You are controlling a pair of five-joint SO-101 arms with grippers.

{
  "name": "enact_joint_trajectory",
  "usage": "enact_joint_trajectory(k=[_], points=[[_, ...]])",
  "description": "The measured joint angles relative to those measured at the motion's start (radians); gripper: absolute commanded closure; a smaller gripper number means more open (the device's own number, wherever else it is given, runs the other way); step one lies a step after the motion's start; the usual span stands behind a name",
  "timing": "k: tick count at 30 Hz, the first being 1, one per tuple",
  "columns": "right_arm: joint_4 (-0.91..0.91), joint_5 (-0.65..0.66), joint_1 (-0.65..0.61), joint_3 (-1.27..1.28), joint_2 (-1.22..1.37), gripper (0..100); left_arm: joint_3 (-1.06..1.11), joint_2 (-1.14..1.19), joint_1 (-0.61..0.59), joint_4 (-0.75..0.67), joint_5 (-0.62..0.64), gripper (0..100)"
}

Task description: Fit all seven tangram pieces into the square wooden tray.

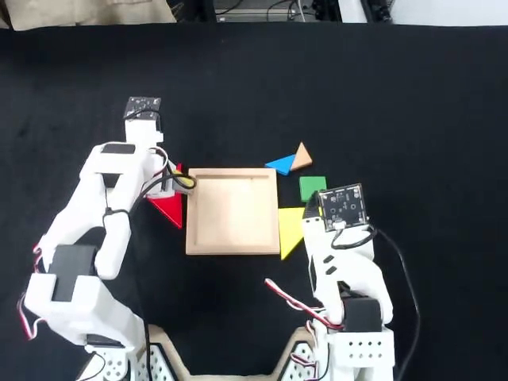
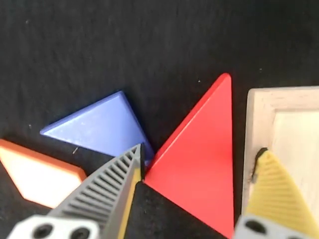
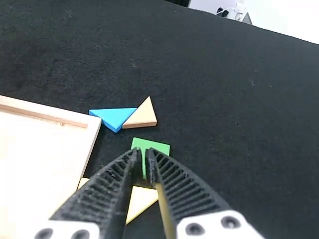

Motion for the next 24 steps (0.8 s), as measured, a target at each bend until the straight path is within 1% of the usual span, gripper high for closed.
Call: enact_joint_trajectory(k=[3,8,10,14,24], points=[[0.014,0.000,0.000,0.000,0.000,96.6,-0.014,0.015,0.000,0.000,0.000,65],[0.018,0.000,0.000,0.000,0.000,96.6,-0.018,0.020,0.000,0.000,0.002,73],[0.018,0.000,0.000,0.000,0.000,96.6,-0.020,0.020,-0.009,0.000,-0.023,74],[0.018,0.000,0.000,0.000,0.000,96.6,-0.020,0.021,-0.014,0.005,-0.106,74],[0.018,0.000,0.000,0.000,0.000,96.6,-0.025,0.021,-0.014,0.060,-0.095,74]])
